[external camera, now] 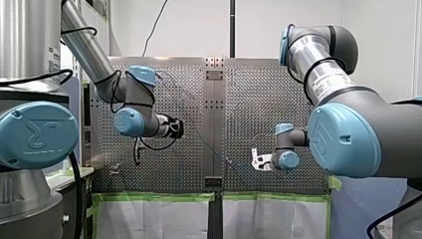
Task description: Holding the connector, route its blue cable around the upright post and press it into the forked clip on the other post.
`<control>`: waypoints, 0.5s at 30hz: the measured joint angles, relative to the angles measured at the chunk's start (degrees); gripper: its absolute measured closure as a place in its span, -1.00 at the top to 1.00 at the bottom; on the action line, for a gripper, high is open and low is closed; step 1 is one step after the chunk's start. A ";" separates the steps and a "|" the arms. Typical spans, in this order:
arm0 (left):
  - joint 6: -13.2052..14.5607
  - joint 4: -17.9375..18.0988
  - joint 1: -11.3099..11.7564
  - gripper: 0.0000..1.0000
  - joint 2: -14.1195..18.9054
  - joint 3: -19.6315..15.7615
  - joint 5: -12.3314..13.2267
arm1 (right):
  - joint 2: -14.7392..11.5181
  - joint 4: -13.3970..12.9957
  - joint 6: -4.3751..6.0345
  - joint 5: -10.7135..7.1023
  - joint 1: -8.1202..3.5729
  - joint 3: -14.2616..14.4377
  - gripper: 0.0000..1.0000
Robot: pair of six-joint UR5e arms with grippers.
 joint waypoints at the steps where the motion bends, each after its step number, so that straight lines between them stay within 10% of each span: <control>1: -0.14 0.51 0.04 1.00 0.00 -0.07 0.00 | -0.03 0.03 -0.13 0.45 -0.07 -0.02 -1.00; 9: -0.57 3.75 0.26 1.00 -0.07 -0.22 0.08 | -3.23 1.54 -0.46 3.68 -0.97 0.00 -1.00; 15: -0.60 3.88 0.34 1.00 -0.08 -0.23 0.09 | -7.15 2.29 2.32 5.21 -1.30 0.01 -1.00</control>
